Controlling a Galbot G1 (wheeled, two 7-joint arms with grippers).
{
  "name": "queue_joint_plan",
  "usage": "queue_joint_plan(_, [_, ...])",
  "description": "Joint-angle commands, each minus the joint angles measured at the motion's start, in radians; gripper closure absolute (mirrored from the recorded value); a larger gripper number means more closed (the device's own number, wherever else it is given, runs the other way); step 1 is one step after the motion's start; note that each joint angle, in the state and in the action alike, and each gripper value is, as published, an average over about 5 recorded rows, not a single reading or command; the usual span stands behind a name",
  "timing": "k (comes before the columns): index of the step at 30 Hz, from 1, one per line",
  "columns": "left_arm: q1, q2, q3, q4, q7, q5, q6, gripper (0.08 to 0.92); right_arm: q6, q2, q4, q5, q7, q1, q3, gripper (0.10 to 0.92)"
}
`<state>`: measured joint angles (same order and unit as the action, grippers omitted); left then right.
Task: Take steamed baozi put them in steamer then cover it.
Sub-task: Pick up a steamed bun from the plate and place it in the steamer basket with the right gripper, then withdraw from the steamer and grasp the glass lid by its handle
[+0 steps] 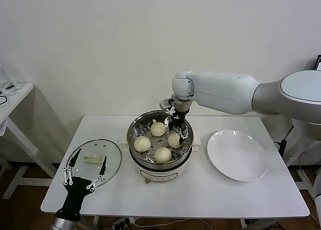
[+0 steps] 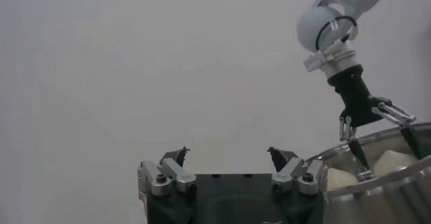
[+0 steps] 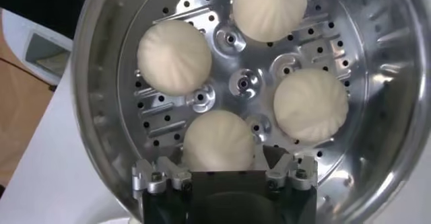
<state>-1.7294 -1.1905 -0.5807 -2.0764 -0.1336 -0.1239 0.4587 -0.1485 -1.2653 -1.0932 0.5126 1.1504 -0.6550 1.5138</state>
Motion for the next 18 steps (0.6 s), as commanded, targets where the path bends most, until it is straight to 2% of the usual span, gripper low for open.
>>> queue_joint_plan(1, [0.026,0.001,0.002,0.024,-0.051,-0.109,-0.012,0.177,0.11,0.218,-0.145,0.039,-0.424,0.058,-0.313,0.203])
queue_joint_plan(5, [0.069,0.005,0.005,0.048,-0.123,-0.205,-0.049,0.177,0.16,0.346,-0.24,0.049,-0.917,0.177,-0.447,0.203])
queue_joint_plan(9, [0.103,0.017,0.007,0.063,-0.159,-0.236,-0.092,0.177,0.233,0.456,-0.287,0.062,-1.273,0.326,-0.606,0.203])
queue_joint_plan(13, [0.132,0.02,0.018,0.084,-0.182,-0.262,-0.122,0.177,0.308,0.551,-0.331,0.067,-1.443,0.56,-0.843,0.203])
queue_joint_plan(18, [0.156,0.023,0.035,0.107,-0.219,-0.314,-0.171,0.177,0.37,0.613,-0.381,0.05,-1.483,0.942,-1.215,0.203])
